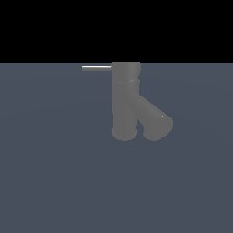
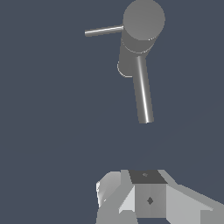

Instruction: Turn on the faucet by rotating a designated handle.

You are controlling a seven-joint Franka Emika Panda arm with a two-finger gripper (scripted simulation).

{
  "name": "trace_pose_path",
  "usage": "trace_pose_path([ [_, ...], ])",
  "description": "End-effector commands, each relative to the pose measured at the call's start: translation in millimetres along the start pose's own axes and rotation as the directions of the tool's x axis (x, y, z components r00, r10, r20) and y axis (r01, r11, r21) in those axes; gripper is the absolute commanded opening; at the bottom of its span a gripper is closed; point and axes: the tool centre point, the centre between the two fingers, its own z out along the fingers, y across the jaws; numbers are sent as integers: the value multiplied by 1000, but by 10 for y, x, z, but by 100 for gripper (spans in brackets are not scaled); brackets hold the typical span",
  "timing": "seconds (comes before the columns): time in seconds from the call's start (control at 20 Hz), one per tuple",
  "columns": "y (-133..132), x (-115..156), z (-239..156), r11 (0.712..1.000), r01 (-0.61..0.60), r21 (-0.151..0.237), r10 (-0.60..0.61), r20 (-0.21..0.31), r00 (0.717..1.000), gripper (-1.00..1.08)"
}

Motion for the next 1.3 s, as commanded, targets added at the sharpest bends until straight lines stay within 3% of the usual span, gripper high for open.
trace_pose_path([
  [0.0, 0, 0, 0, 1000, 0, 0, 0, 0, 1000, -100],
  [0.75, -218, 154, 183, 993, -121, 0, 121, -1, 993, -100],
  [1.25, -541, 473, 490, 947, -320, 2, 320, -2, 947, -100],
])
